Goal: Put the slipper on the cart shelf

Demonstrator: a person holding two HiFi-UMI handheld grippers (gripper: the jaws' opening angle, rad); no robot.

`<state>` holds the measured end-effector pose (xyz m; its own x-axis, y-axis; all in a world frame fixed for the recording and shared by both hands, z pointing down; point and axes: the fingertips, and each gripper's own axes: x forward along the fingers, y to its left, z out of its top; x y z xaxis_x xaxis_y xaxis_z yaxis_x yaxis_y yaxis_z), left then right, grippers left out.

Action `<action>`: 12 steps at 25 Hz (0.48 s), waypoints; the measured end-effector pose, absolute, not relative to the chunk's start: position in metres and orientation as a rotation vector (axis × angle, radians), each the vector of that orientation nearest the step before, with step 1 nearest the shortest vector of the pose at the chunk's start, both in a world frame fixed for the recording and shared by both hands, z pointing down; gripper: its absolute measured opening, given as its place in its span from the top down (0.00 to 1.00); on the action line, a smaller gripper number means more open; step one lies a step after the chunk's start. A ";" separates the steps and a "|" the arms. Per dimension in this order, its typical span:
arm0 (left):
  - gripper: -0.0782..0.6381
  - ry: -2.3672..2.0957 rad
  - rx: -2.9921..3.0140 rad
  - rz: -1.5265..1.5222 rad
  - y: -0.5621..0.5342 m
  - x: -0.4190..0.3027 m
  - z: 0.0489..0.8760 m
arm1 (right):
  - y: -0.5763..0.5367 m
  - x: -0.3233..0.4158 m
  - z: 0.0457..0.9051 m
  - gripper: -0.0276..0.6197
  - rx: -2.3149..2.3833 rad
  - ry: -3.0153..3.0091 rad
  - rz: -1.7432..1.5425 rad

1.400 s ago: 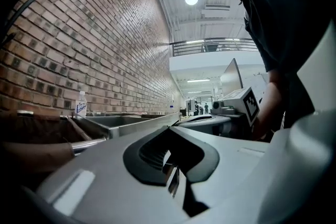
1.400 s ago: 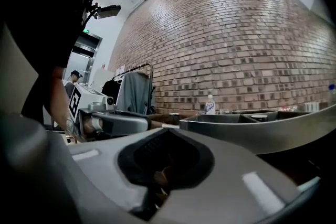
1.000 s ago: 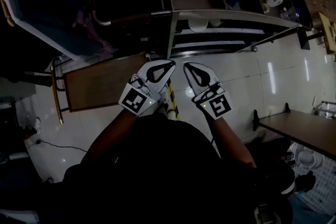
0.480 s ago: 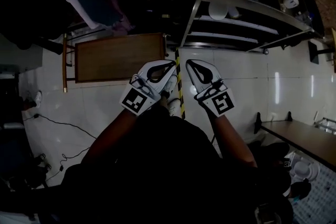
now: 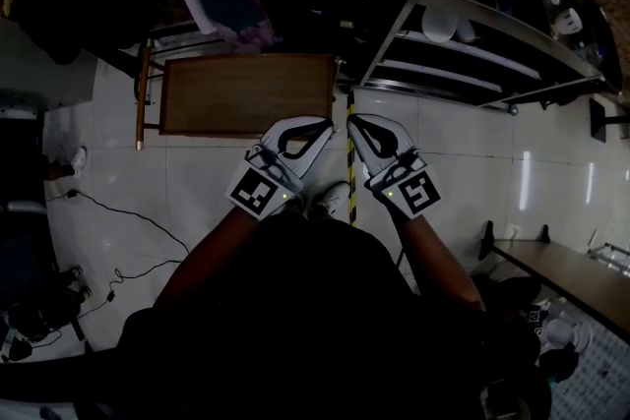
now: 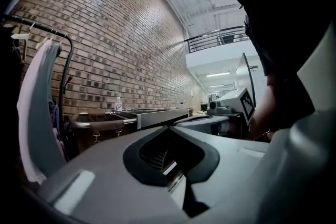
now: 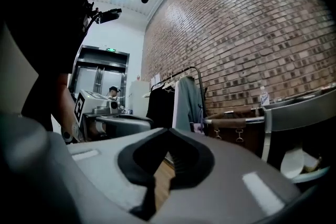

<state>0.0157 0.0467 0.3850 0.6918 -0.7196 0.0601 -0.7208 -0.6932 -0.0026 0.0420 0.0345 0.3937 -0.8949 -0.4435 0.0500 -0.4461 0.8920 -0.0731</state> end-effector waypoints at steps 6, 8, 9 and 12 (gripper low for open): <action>0.89 -1.233 2.874 0.065 0.059 -0.021 0.382 | 0.051 0.000 0.392 0.96 0.631 -3.038 0.134; 0.89 -1.226 2.875 0.058 0.062 -0.032 0.382 | 0.053 -0.012 0.391 0.96 0.626 -3.031 0.127; 0.89 -1.218 2.876 0.057 0.064 -0.036 0.383 | 0.053 -0.016 0.390 0.96 0.629 -3.028 0.125; 0.89 -1.192 2.872 0.046 0.069 -0.045 0.385 | 0.052 -0.028 0.387 0.96 0.649 -3.029 0.121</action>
<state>-0.0450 0.0690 0.3852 0.7057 -0.7074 0.0397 -0.7083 -0.7057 0.0179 -0.0280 0.0520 0.3873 -0.9117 -0.4070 0.0566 -0.4102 0.9095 -0.0675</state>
